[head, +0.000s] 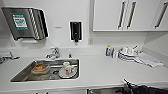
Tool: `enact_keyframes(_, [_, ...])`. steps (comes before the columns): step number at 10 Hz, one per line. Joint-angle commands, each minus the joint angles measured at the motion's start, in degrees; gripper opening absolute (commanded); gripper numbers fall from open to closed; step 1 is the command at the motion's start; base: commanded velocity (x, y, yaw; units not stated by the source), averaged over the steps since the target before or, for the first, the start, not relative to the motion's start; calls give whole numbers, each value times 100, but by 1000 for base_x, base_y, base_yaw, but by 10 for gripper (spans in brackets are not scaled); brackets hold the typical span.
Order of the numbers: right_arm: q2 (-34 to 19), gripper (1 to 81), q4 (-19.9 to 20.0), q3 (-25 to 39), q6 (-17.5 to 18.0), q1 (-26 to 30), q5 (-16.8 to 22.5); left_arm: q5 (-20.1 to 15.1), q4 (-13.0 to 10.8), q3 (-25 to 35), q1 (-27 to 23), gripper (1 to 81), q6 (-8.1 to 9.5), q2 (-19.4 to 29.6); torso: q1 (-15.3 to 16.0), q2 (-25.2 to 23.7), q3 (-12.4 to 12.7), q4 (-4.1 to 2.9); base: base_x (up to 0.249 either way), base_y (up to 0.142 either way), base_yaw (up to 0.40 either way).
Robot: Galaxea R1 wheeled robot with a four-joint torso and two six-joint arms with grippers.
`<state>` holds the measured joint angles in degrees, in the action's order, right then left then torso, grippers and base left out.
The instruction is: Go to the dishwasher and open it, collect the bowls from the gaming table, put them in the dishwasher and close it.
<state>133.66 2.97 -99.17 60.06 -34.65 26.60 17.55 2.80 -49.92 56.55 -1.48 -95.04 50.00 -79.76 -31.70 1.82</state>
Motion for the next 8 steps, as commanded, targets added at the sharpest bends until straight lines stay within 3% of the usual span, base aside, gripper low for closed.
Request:
enact_keyframes(1, [163,811,28,-294,14,638,56,-94,-149,131,-403,811,-11,274,0,0,0,0,0,0,0])
enact_keyframes(8, [297,811,28,-779,-56,138,-58,-94,-175,131,-386,811,-11,230,2,0,0,0,0,0,0])
